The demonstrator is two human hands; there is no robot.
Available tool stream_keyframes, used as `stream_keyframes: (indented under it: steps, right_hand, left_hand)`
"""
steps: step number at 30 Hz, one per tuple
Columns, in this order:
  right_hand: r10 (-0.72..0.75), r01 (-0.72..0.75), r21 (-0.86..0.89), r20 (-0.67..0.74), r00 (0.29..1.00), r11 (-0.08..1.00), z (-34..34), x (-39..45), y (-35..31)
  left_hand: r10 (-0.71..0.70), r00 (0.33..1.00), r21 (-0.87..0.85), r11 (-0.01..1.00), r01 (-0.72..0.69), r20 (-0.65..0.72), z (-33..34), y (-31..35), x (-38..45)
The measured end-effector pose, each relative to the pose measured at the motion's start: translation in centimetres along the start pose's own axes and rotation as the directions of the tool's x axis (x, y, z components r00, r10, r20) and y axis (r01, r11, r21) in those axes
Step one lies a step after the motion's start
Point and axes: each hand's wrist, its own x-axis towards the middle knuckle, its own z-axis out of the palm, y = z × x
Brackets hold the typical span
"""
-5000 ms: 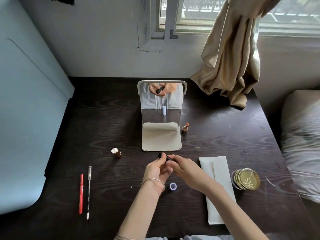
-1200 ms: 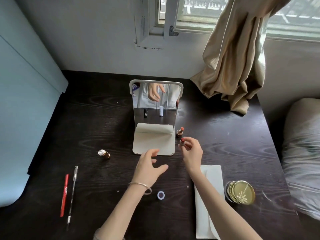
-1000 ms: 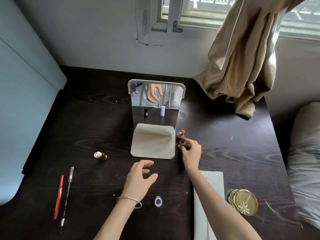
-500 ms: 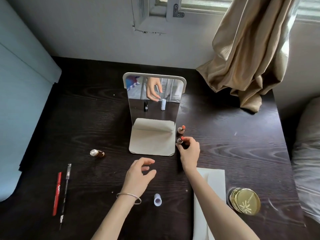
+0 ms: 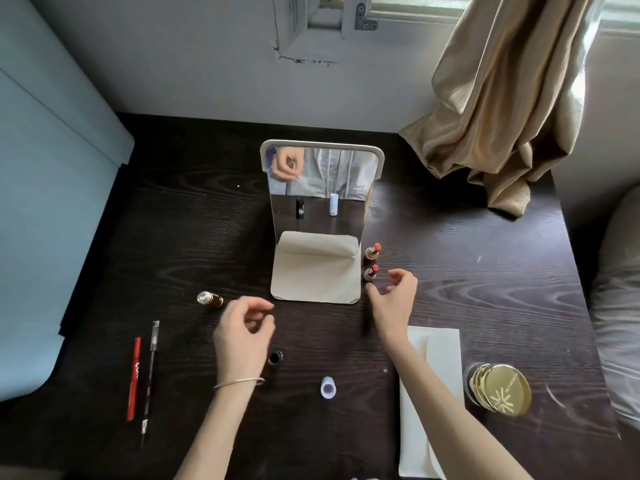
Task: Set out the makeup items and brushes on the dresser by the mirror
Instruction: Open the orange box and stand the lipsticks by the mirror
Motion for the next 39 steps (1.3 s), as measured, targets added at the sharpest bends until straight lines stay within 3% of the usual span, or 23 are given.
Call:
stream_keyframes:
  steps: [3, 6, 9, 13, 16, 18, 21, 22, 24, 26, 28, 30, 33, 37, 39]
  right_hand:
    - [-0.069, 0.067, 0.055, 0.03, 0.997, 0.996, -0.7, -3.6, -1.8]
    - [-0.13, 0.115, 0.094, 0.176, 0.976, 0.989, -0.4, -6.8, -3.6]
    - [-0.162, 0.137, 0.103, 0.313, 0.936, 0.985, 0.4, -8.6, -4.9]
    - [-0.187, 0.194, 0.036, 0.494, 0.849, 0.98, 1.1, -10.2, -6.1]
    - [-0.213, 0.303, -0.029, 0.648, 0.731, 0.952, 1.3, -10.9, -7.0]
    - [-0.269, 0.441, -0.064, 0.71, 0.651, 0.895, 1.2, -11.4, -7.8]
    - [-0.366, 0.502, 0.006, 0.691, 0.623, 0.865, 0.7, -12.0, -9.4]
    - [-0.384, 0.5, 0.023, 0.672, 0.633, 0.865, 0.4, -12.0, -9.8]
    - [-0.375, 0.555, -0.05, 0.687, 0.623, 0.83, -0.2, -12.1, -10.3]
    - [-0.348, 0.665, -0.176, 0.739, 0.576, 0.726, -0.9, -12.2, -10.4]
    - [-0.319, 0.698, -0.209, 0.775, 0.545, 0.685, -1.8, -12.3, -10.6]
    - [-0.301, 0.62, -0.13, 0.785, 0.541, 0.774, -3.1, -12.4, -11.1]
    - [-0.315, 0.4, 0.081, 0.763, 0.565, 0.913, -4.9, -13.2, -11.3]
    - [-0.37, 0.31, 0.215, 0.679, 0.634, 0.926, -5.4, -14.9, -10.5]
    - [-0.383, 0.354, 0.182, 0.643, 0.663, 0.918, -5.4, -15.2, -10.1]
  left_hand:
    - [0.139, 0.974, 0.363, 0.929, -0.065, -0.181, -2.4, -1.7, 1.6]
    - [0.144, 0.98, 0.583, 0.811, -0.037, -0.138, -3.8, -3.3, 3.2]
    - [-0.009, 1.0, 0.673, 0.74, 0.0, 0.01, -4.0, -4.0, 4.8]
    - [-0.22, 0.968, 0.697, 0.713, 0.076, 0.12, -3.9, -4.2, 6.5]
    - [-0.16, 0.982, 0.611, 0.789, 0.064, 0.104, -5.2, -2.4, 6.3]
    - [0.01, 0.982, 0.45, 0.888, -0.095, 0.187, -6.3, -0.2, 5.3]
    - [0.102, 0.904, 0.044, 0.99, -0.132, 0.414, -7.3, 2.8, 3.1]
    - [0.111, 0.882, 0.017, 0.991, -0.133, 0.459, -7.3, 3.3, 2.4]
    - [0.147, 0.866, 0.22, 0.935, -0.28, 0.477, -7.3, 4.0, 1.4]
    - [0.28, 0.818, 0.458, 0.717, -0.526, 0.502, -7.0, 4.3, 0.6]
    - [0.292, 0.741, 0.478, 0.611, -0.631, 0.605, -6.0, 4.2, -0.2]
    - [0.205, 0.695, 0.37, 0.725, -0.58, 0.689, -5.6, 3.9, -0.8]
    - [0.257, 0.659, 0.138, 0.864, -0.485, 0.707, -6.2, 3.7, -1.5]
    - [0.26, 0.624, 0.029, 0.91, -0.413, 0.737, -6.8, 4.2, -2.1]
    - [0.22, 0.573, -0.039, 0.95, -0.311, 0.79, -6.7, 4.1, -2.5]
